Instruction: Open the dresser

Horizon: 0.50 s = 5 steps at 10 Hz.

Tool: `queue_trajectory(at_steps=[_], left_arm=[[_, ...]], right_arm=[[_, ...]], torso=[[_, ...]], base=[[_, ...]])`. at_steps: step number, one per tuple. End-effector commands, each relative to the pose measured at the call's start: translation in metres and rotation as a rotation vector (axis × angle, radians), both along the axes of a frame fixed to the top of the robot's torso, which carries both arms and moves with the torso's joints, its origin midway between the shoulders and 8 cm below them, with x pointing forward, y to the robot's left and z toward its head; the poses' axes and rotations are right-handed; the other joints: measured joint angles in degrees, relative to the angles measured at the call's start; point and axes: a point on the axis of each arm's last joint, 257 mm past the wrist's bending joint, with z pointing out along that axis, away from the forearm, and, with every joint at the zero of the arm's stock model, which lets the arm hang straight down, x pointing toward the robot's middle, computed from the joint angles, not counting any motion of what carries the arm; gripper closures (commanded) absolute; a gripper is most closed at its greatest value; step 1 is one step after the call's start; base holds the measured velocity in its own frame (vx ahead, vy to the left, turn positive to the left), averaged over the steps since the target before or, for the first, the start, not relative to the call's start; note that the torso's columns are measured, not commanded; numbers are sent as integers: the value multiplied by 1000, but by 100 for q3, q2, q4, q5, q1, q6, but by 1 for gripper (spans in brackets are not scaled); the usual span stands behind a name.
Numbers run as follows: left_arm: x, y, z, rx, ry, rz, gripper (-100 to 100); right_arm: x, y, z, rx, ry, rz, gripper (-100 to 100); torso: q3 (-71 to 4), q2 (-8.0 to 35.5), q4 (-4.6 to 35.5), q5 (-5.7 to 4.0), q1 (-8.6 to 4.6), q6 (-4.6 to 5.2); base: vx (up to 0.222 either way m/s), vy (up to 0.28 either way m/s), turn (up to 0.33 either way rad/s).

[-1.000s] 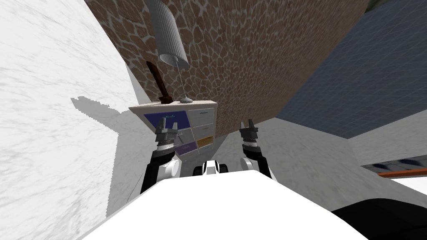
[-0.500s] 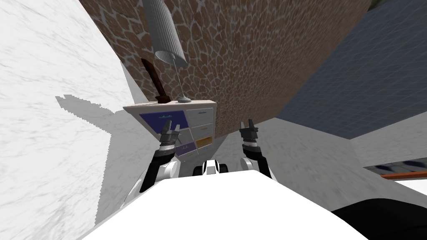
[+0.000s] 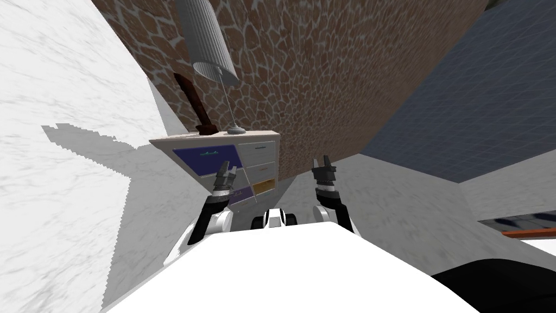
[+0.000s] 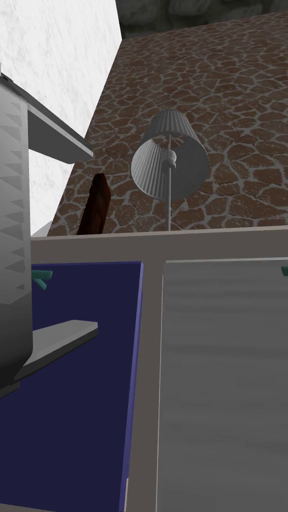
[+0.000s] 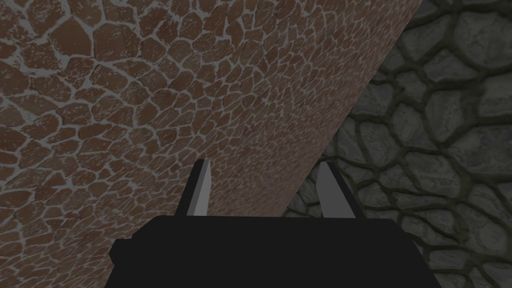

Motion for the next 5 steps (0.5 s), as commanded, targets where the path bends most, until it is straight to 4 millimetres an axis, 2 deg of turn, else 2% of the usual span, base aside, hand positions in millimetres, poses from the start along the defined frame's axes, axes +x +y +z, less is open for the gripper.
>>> queue_trajectory(at_steps=[1,5], left_arm=[[8,4,-22,11,44,8,-100],[17,12,-54,18,101,23,-100]], right_arm=[[0,0,0,0,0,0,0],[0,0,0,0,0,0,0]], torso=[[-2,-3,-1,1,2,0],[1,1,0,0,0,0]], base=[[46,-48,9],[37,-52,8]])
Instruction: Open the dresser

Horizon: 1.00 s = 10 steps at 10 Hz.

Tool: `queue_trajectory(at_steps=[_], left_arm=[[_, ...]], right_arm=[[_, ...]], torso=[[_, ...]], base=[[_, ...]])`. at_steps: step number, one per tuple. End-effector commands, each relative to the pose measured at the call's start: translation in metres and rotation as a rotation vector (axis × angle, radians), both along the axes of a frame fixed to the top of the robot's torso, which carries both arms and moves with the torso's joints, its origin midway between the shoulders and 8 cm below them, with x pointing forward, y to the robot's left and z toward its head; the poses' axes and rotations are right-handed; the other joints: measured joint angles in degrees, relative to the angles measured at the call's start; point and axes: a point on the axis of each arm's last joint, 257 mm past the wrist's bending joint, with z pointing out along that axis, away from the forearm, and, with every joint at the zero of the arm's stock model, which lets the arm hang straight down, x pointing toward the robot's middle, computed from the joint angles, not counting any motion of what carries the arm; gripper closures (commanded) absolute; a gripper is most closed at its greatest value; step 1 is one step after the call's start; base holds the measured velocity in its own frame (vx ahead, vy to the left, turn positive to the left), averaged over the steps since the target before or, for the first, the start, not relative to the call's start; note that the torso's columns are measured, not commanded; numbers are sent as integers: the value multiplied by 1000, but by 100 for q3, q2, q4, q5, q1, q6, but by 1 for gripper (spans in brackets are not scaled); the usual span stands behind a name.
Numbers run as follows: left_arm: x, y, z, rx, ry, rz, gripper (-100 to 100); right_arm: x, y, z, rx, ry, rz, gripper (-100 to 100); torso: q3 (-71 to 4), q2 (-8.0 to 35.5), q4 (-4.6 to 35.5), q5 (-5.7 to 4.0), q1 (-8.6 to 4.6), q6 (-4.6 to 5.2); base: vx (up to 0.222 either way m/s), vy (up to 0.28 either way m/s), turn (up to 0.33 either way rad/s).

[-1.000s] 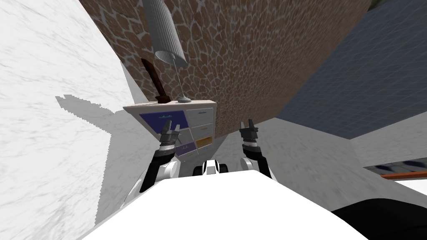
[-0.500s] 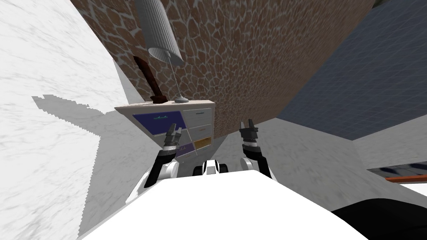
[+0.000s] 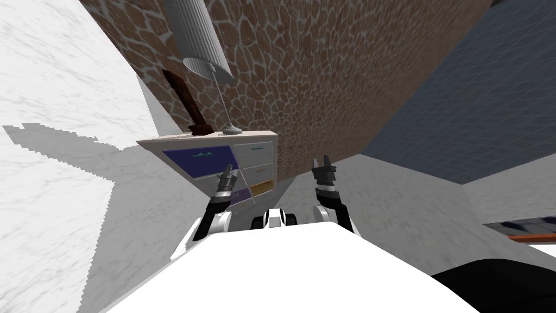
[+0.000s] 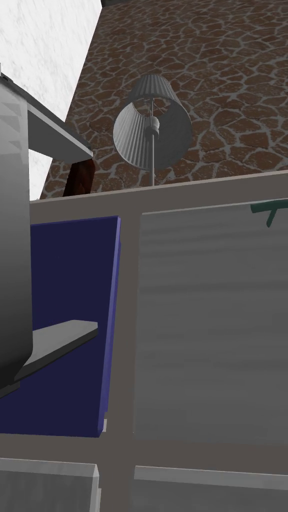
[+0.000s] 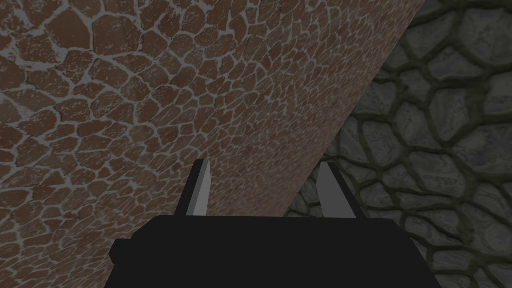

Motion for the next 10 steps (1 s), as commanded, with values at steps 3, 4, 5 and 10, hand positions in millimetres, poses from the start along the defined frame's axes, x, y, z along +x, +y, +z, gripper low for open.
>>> queue_trajectory(at_steps=[3,4,5,10], left_arm=[[7,8,-34,7,60,16,-100],[9,10,-41,8,72,20,-100],[10,11,-48,9,83,23,-100],[16,21,-91,12,159,45,-100]], right_arm=[[0,0,0,0,0,0,0],[0,0,0,0,0,0,0],[0,0,0,0,0,0,0],[0,0,0,0,0,0,0]], torso=[[-4,-6,-2,1,4,0],[-2,-3,-1,1,4,0],[-1,-1,0,1,2,0],[-5,-7,-2,2,6,0]], base=[[38,-44,8],[28,-45,5],[23,-43,7],[45,-58,9]])
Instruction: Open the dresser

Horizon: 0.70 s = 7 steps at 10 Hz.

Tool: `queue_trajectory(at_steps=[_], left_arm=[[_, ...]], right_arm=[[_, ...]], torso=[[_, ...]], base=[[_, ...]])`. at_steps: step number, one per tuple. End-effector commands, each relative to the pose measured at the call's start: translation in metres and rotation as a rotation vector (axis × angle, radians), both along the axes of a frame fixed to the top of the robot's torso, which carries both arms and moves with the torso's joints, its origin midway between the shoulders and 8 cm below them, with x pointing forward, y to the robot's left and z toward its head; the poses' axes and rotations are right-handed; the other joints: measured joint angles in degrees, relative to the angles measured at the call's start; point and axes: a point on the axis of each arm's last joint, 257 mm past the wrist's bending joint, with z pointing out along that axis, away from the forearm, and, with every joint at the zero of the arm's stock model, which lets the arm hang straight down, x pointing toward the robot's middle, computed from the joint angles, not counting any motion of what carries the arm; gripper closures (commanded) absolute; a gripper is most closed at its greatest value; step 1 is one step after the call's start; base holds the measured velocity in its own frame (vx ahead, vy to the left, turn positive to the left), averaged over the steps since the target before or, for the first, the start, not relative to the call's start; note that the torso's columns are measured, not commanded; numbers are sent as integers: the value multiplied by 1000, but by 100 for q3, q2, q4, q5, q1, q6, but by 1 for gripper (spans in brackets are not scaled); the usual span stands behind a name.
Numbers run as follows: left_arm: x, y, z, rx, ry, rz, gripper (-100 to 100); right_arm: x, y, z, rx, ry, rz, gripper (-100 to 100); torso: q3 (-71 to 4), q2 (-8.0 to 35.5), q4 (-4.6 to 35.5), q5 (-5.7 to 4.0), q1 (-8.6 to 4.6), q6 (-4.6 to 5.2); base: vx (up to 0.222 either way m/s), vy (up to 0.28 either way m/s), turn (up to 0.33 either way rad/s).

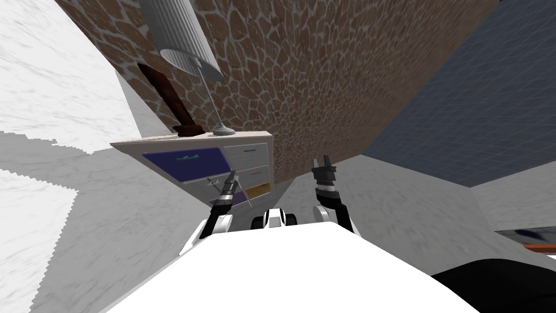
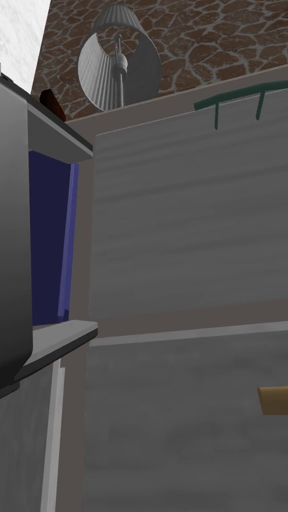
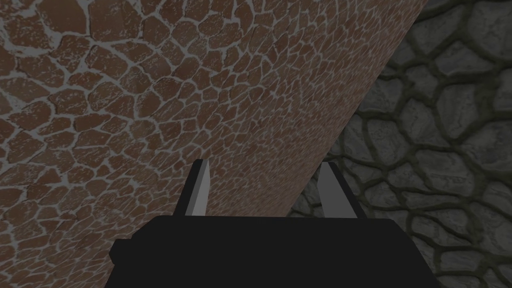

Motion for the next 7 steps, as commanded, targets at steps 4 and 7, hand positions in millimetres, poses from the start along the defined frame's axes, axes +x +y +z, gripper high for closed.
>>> queue_trajectory(at_steps=[4,7], left_arm=[[5,7,-45,-7,76,25,-100],[5,7,-70,-28,115,43,-100]], right_arm=[[0,0,0,0,0,0,0],[0,0,0,0,0,0,0]], torso=[[2,3,1,-1,-4,0],[2,4,1,-1,-2,0]], base=[[42,-57,9],[42,-64,9]])
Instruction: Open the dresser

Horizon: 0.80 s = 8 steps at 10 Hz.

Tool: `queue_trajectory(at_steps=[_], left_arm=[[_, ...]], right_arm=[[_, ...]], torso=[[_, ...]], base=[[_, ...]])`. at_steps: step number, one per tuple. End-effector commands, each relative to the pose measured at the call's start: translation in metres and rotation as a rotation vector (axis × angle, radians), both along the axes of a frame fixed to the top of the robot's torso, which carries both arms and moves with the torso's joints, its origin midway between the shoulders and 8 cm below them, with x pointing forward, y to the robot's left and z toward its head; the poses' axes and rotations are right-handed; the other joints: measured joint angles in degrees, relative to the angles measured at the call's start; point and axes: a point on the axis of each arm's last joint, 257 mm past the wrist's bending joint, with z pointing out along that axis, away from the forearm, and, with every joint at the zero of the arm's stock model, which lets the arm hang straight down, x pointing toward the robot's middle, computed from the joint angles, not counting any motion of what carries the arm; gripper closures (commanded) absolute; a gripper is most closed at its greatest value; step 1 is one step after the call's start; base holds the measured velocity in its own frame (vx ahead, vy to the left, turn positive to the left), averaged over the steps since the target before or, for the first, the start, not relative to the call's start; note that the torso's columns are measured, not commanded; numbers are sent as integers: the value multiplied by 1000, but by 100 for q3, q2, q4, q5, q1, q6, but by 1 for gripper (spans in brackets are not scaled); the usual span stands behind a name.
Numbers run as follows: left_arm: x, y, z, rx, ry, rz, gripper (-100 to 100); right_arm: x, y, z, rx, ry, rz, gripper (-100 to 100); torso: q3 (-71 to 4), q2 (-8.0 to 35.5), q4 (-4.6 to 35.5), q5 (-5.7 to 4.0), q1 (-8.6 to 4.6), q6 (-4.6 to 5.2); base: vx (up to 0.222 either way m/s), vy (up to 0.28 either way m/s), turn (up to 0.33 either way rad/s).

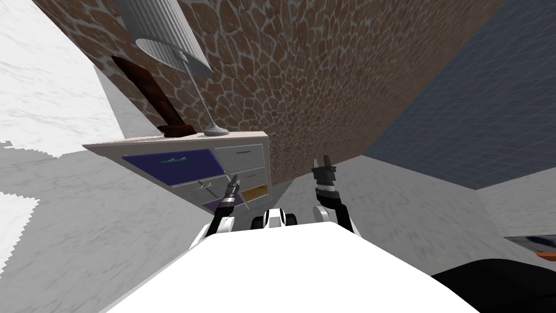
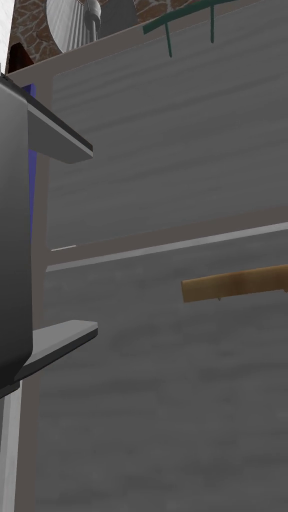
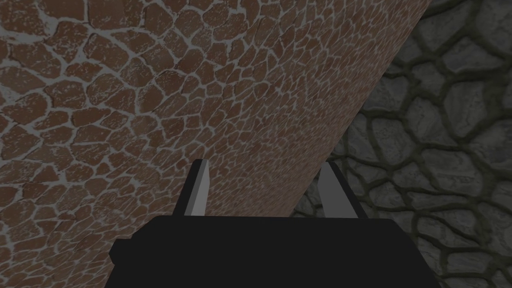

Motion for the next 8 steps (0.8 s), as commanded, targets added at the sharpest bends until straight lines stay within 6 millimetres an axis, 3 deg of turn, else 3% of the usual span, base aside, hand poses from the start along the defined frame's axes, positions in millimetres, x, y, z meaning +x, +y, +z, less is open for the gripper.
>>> queue_trajectory(at_steps=[1,2,6,7,8], left_arm=[[0,-3,-20,-25,31,16,-100],[0,-8,-34,-57,50,30,-100],[0,-27,-53,-145,70,57,-100],[-1,-24,-50,-132,67,53,-100],[3,1,-47,-133,68,78,-100]], right_arm=[[0,0,0,0,0,0,0],[0,0,0,0,0,0,0],[0,0,0,0,0,0,0],[0,0,0,0,0,0,0],[0,0,0,0,0,0,0]], torso=[[-1,-1,0,0,-2,0],[0,0,0,-1,-3,1],[1,2,1,2,6,0],[2,5,1,2,6,0],[4,7,2,2,7,0]], base=[[40,-65,9],[47,-68,12],[33,-43,6],[9,-9,0],[2,-52,-146]])
